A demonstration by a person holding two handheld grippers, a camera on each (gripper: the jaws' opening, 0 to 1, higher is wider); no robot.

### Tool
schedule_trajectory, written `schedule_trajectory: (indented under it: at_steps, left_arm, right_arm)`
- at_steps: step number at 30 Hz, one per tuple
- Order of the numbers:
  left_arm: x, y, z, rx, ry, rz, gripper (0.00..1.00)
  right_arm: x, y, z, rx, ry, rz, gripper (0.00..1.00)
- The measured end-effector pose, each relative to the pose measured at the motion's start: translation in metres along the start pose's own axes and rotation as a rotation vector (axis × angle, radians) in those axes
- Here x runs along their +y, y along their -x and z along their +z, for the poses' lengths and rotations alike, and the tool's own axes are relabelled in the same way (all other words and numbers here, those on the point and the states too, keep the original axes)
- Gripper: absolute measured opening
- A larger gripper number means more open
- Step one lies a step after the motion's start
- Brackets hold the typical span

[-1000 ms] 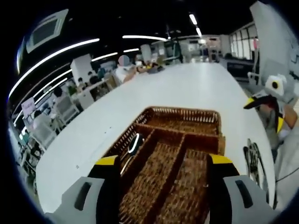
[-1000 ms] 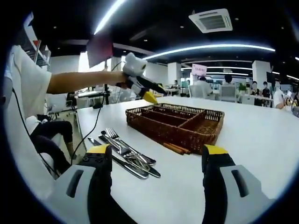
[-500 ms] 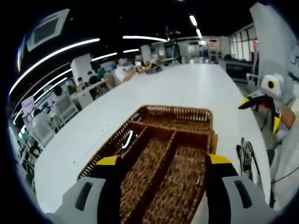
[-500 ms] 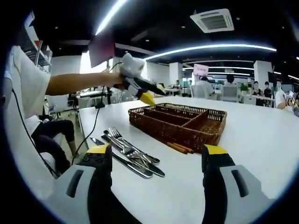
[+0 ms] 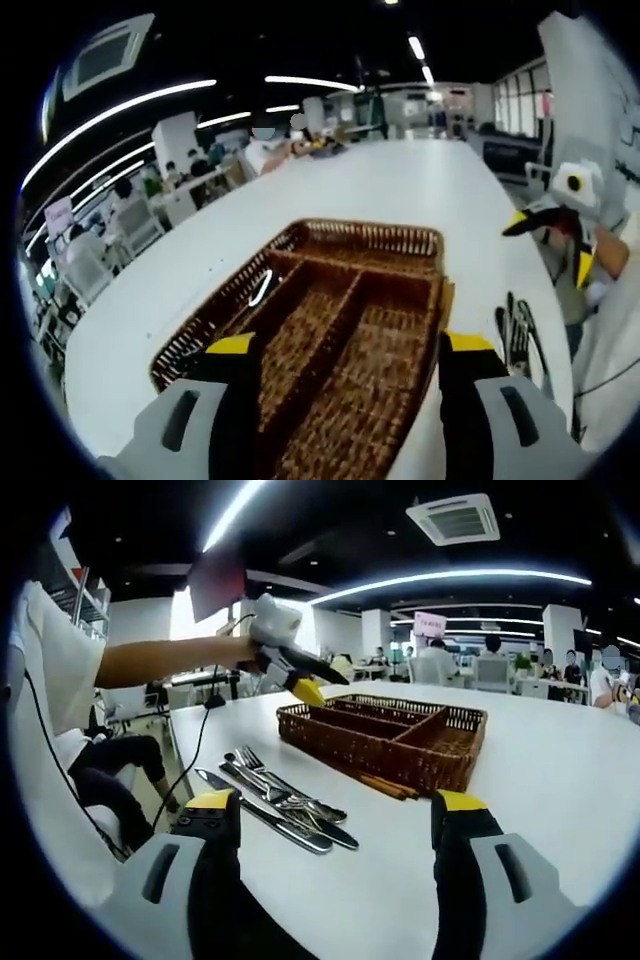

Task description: Arrange the knives, forks, and spoons in their matching storage slots by inserting each utensil handle-first until every utensil is classified and aligned in the correct compartment

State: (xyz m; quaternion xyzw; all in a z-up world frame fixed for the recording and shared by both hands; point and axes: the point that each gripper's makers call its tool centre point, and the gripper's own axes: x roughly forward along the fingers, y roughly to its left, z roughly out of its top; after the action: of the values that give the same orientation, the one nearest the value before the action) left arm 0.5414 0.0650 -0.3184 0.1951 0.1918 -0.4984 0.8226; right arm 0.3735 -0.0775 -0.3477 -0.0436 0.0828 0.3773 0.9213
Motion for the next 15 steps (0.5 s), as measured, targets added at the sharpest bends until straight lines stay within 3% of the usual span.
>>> schedule_trajectory:
  at_steps: [10,15]
  left_arm:
    - [-0.009,0.007,0.001,-0.035,0.032,-0.002,0.71]
    - [-0.012,0.010,-0.001,-0.062,0.070,0.007,0.71]
  right_arm:
    - [0.005,0.000,0.007,-0.027,-0.018,0.022,0.80]
    - [0.005,-0.003,0.001,0.000,-0.005,0.023,0.80]
